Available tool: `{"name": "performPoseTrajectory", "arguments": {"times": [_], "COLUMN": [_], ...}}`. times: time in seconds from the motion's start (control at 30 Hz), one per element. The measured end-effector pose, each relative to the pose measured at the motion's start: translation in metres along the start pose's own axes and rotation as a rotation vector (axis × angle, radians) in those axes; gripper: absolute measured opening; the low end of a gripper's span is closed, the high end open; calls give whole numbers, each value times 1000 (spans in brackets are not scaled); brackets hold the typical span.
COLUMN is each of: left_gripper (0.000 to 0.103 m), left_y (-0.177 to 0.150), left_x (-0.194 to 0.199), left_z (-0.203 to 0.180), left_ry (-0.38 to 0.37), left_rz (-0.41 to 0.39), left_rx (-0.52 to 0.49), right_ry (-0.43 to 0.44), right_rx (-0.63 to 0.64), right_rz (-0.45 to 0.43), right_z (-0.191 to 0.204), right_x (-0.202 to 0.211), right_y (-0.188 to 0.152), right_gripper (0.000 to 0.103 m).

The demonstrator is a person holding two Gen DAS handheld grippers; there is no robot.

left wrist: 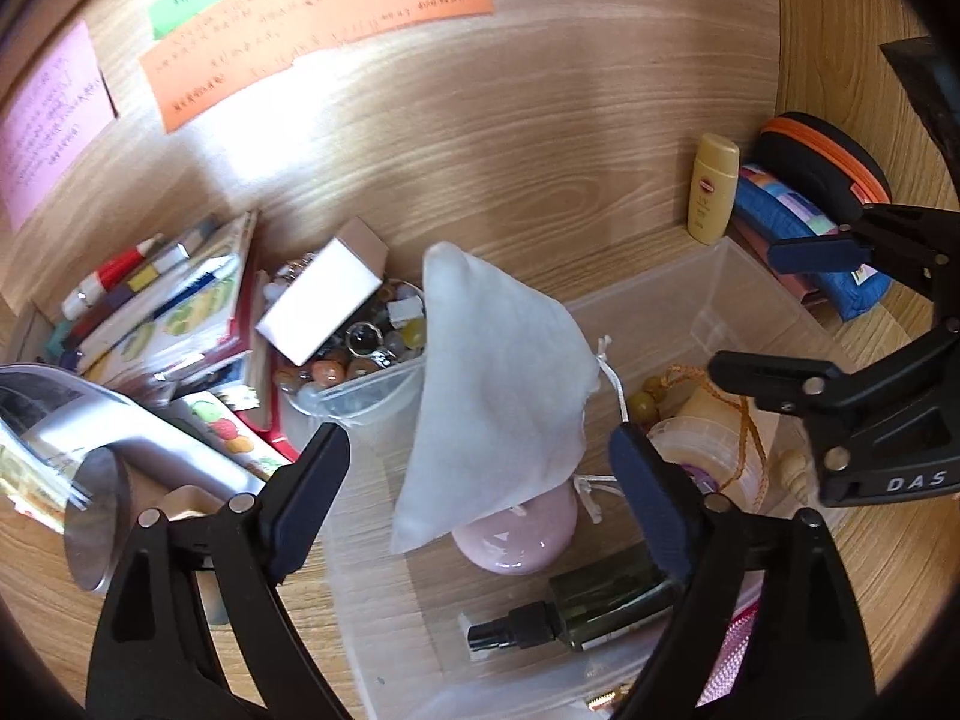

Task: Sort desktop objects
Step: 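Open the left tool to drop the pouch in the box while the right tool releases the gourd beads, then withdraw both tools from the box back toward the remaining items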

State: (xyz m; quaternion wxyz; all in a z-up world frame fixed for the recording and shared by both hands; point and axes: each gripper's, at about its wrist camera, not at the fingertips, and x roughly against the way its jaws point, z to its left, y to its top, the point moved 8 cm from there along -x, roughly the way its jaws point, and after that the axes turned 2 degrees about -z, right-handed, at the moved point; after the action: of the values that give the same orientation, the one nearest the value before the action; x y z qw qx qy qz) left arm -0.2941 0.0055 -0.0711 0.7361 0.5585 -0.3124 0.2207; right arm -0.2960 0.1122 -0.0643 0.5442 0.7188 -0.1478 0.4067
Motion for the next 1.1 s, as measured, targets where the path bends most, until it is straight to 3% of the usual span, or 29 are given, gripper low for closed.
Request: {"name": "performPoseTrajectory", "arguments": {"times": [0.1,0.17,0.33,0.7,0.87,1.1], "left_gripper": [89,92,92,99,99,99], "left_y": [-2,-2,-8,-27,-44,-75], "left_x": [11,18,34,81,92,95], "left_z": [3,5,10,25,28,27], "left_ry": [12,30,75,91,83,62], "left_rz": [-15,-25,-36,-103,-106,-82], "left_rx": [3,2,16,85,106,117], "right_ry": [-7,5,29,-91,-157,-133], "right_rx": [-12,-27,-60,-26,7,-28], "right_rz": [-7,-8,-21,-85,-123,-113], "right_z": [-1,-1,0,8,18,34], "right_x": [9,17,36,76,92,93], "right_y": [-1,-3,-7,-27,-41,-65], "right_gripper": [79,85,87,88,96,97]}}
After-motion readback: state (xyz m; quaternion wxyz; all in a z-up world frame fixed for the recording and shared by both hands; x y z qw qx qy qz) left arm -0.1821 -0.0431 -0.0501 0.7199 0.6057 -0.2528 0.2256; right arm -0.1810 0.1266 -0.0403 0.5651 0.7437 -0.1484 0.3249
